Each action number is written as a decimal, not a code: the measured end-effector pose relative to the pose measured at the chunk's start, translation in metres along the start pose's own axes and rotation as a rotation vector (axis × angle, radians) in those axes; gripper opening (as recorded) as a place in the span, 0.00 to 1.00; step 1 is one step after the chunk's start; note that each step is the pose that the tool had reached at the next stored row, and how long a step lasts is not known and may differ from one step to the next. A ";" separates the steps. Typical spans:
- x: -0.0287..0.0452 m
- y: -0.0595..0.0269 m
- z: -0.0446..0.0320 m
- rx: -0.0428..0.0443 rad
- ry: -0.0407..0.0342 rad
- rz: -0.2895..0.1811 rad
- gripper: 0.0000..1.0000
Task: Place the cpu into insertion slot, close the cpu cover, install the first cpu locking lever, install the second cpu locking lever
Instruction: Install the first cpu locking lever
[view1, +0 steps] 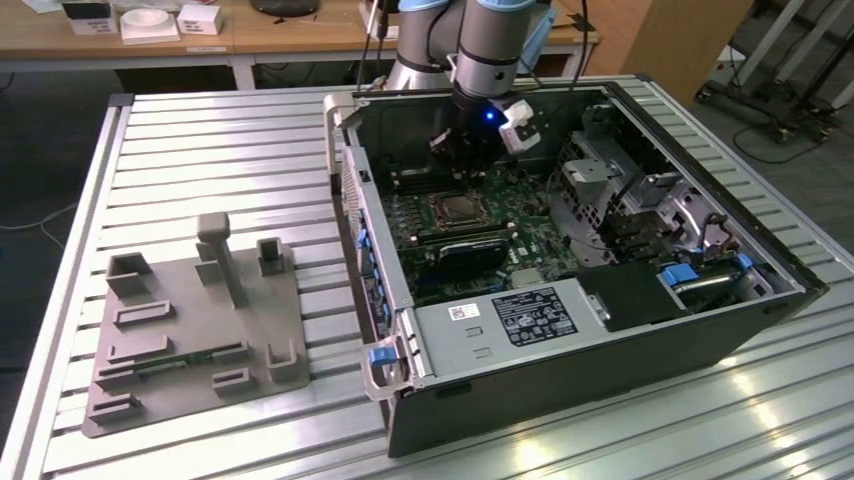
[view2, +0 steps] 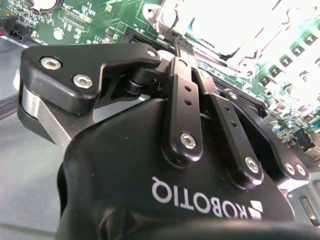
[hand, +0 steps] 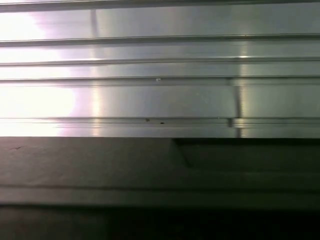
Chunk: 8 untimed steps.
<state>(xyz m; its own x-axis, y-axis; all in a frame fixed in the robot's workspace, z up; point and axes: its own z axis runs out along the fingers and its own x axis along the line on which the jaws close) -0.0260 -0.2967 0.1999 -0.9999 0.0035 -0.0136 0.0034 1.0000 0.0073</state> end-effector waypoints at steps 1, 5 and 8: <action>0.0000 0.0000 0.0001 0.0016 0.0000 0.000 0.10; 0.0000 -0.0003 0.0004 0.0076 0.0002 0.000 0.10; 0.0000 -0.0004 0.0007 0.0102 0.0002 0.000 0.10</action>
<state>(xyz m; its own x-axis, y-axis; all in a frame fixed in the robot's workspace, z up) -0.0260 -0.2970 0.1992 -0.9999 0.0035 -0.0134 0.0036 1.0000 -0.0029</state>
